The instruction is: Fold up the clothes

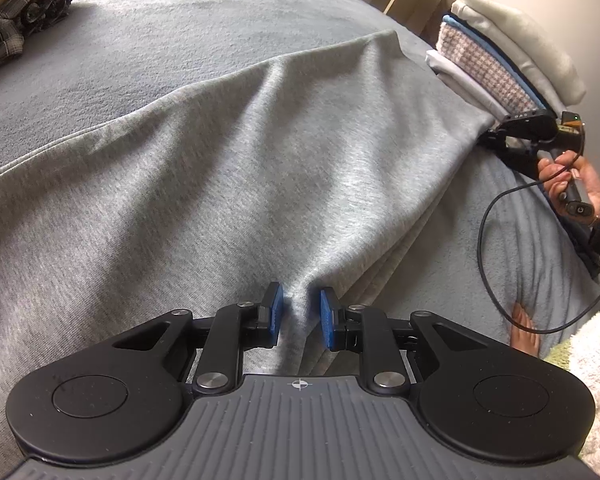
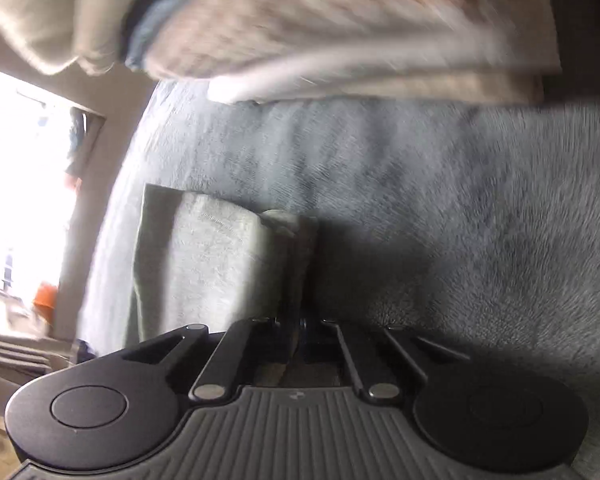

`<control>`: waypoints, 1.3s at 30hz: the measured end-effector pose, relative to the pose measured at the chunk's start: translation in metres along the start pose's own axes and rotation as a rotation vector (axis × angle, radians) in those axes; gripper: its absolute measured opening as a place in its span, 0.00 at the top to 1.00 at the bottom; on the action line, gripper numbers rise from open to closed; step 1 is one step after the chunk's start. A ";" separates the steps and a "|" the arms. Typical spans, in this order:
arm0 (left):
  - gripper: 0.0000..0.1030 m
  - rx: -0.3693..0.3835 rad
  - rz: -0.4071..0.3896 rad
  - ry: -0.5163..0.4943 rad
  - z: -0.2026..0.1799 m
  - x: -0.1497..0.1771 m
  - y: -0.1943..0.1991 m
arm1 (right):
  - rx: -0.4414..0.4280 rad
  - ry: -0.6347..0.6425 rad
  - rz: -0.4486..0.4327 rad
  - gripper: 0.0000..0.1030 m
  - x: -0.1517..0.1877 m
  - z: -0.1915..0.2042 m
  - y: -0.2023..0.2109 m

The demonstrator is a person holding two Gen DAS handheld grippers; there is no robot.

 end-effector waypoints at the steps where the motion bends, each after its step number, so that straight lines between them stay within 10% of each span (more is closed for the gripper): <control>1: 0.81 0.000 0.001 -0.002 0.000 0.000 0.000 | -0.005 -0.018 -0.017 0.96 -0.002 -0.002 0.006; 8: 0.80 0.001 0.002 0.002 -0.001 -0.002 0.000 | -0.032 -0.046 -0.117 0.88 -0.014 -0.005 0.043; 15: 0.79 0.004 -0.006 0.049 -0.003 -0.004 0.006 | -0.149 0.306 -0.054 0.87 0.008 0.074 0.034; 20: 0.79 0.058 -0.058 0.126 -0.009 -0.013 0.023 | 0.171 0.585 0.005 1.00 0.017 0.051 -0.011; 24: 0.78 0.057 -0.081 0.131 -0.008 -0.023 0.027 | 0.197 0.681 -0.062 1.00 0.020 0.082 0.003; 32: 0.78 -0.127 -0.136 0.107 0.022 -0.061 -0.007 | -0.017 1.364 -0.036 1.00 0.113 0.215 -0.031; 39: 0.78 -0.195 -0.173 0.162 0.043 -0.071 -0.022 | -0.198 1.537 0.184 1.00 0.180 0.250 -0.077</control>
Point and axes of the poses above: each gripper's, at about its wrist camera, not at the fingertips, and y roughly against the way its jaws point, z to its left, x to its underside, the point moved 9 cm from there along -y, roughly the way its jaws point, and after that the axes turned 4 degrees about y, right-handed, at the moved point
